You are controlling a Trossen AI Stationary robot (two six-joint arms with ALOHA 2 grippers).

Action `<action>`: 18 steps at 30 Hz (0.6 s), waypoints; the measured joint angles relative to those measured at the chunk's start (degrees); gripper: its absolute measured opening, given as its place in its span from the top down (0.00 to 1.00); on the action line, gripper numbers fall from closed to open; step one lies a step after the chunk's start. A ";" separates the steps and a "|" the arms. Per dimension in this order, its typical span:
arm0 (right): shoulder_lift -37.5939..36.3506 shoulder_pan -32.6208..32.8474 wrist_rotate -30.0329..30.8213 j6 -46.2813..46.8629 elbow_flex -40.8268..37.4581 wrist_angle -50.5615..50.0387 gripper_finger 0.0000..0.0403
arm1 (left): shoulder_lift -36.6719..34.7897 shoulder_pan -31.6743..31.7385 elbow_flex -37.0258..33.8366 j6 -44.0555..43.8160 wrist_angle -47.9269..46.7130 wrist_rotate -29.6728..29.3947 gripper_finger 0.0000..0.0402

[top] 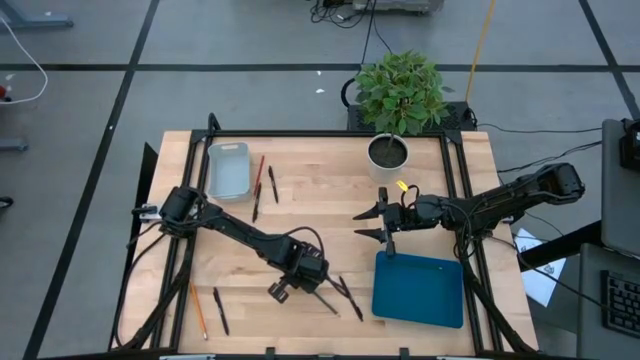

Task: Sort pens & pencils
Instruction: Put the green pencil into the blue bin

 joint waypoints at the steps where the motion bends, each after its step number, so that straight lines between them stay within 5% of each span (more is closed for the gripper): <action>1: 0.00 0.00 0.00 0.00 0.00 -0.01 0.63 | 0.00 0.00 0.00 -0.03 -0.36 0.00 0.98; 18: 0.00 0.00 0.00 0.00 0.00 -0.03 0.63 | -0.11 2.94 0.00 -4.96 -17.38 -3.78 0.98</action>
